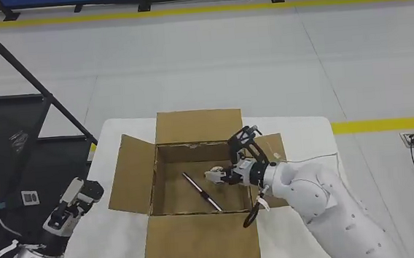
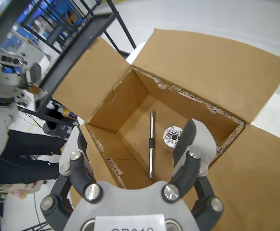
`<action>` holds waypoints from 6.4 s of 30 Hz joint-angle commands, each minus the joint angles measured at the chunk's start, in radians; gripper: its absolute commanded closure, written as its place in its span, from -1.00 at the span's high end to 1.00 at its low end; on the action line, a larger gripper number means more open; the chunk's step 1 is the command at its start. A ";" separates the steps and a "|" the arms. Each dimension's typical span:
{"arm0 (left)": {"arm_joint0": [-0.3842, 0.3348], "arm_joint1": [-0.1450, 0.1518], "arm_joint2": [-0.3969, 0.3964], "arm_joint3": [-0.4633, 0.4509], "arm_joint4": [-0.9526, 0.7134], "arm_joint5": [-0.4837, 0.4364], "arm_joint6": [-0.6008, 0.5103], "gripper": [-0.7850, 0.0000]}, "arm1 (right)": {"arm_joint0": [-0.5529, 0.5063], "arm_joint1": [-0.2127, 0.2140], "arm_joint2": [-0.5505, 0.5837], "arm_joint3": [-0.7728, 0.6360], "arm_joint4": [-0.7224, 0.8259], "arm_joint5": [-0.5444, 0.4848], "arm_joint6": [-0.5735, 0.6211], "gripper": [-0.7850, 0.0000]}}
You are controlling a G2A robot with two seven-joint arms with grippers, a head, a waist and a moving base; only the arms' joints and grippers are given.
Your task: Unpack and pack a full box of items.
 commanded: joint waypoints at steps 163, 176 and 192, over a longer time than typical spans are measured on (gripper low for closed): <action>0.051 0.011 -0.095 0.044 -0.165 0.022 -0.045 1.00 | 0.466 -0.425 -0.553 0.836 -0.179 0.201 0.294 0.32; 0.051 0.011 -0.095 0.044 -0.165 0.022 -0.045 1.00 | 0.504 -0.537 -0.598 1.071 -0.175 0.189 0.248 -0.14; 0.051 0.011 -0.095 0.044 -0.165 0.022 -0.045 1.00 | 0.527 -0.622 -0.586 1.265 -0.154 0.139 0.174 -0.61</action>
